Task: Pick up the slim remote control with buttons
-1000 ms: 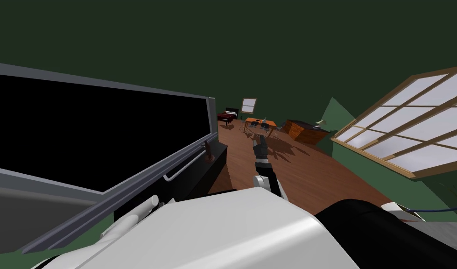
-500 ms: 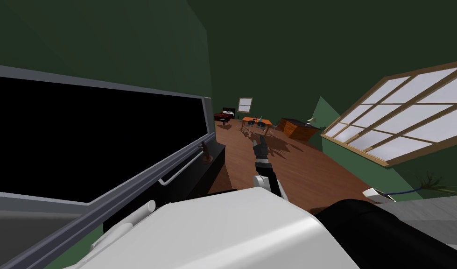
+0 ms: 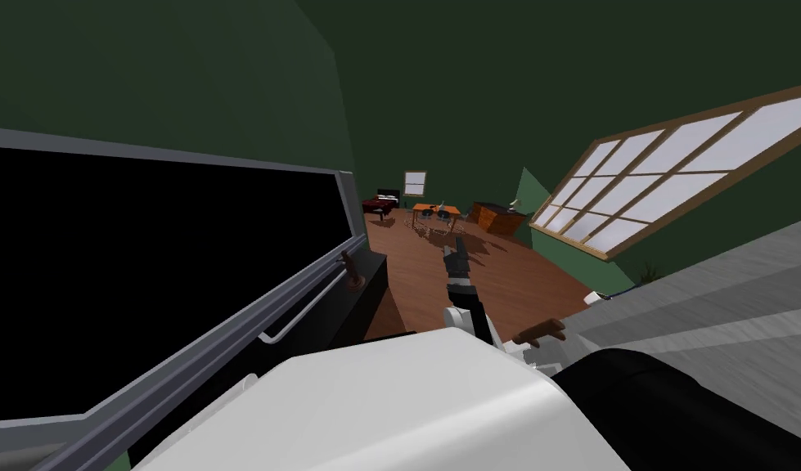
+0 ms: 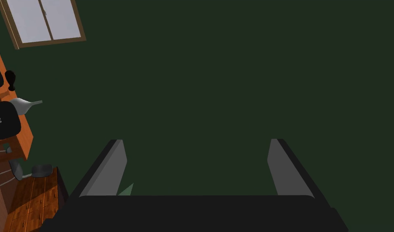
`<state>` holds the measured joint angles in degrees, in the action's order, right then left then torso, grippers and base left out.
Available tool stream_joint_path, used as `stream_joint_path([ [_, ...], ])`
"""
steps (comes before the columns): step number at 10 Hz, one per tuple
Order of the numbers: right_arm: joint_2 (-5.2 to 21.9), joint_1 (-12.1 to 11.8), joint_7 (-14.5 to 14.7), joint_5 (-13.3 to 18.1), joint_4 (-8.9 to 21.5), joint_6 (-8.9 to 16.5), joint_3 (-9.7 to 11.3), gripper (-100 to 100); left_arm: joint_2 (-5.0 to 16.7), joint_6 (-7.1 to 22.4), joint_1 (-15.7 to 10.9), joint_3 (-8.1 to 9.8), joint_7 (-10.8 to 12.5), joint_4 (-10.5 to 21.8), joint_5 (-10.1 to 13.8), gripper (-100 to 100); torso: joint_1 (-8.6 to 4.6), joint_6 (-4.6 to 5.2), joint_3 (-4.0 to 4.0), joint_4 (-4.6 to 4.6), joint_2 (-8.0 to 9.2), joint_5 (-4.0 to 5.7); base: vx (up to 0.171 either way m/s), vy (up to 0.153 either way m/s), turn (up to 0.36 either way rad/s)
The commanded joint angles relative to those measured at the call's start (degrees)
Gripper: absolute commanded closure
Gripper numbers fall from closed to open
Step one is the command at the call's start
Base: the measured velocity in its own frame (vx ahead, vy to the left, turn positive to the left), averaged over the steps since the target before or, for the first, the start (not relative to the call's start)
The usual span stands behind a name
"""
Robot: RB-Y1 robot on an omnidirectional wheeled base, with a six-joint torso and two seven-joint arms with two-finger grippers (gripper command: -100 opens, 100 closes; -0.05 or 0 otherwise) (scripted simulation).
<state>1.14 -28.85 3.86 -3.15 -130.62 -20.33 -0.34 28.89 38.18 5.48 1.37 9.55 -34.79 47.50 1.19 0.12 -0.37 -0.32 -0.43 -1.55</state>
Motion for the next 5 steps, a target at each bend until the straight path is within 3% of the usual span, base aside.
stream_joint_path([
  [1,0.0,0.0,0.0,0.0,0.0,0.0,0.0,0,0.0,-0.1,2.3,-0.43,2.2,-2.4,-0.4,-100,0.0,0.0,0.0,0.0,0.0,0.0,-0.004,0.015,-0.105],
  [2,0.0,0.0,0.0,0.0,0.0,0.0,0.0,0,0.1,-0.8,4.1,-0.85,3.8,-4.0,0.4,-100,0.08,-0.05,-0.02,-0.02,-0.01,-0.04,-0.011,0.016,-0.183],
  [4,0.0,0.0,0.0,0.0,0.0,0.0,0.0,0,0.1,-0.8,4.6,-0.85,3.8,-4.1,0.4,-100,0.24,-0.05,-0.02,-0.03,-0.01,-0.14,-0.008,0.013,-0.057],
  [5,0.0,0.0,0.0,0.0,0.0,0.0,0.0,0,0.2,-1.5,6.9,-1.27,5.4,-5.7,1.2,-100,0.23,-0.06,-0.04,-0.04,-0.04,-0.14,-0.005,0.006,-0.187],
])
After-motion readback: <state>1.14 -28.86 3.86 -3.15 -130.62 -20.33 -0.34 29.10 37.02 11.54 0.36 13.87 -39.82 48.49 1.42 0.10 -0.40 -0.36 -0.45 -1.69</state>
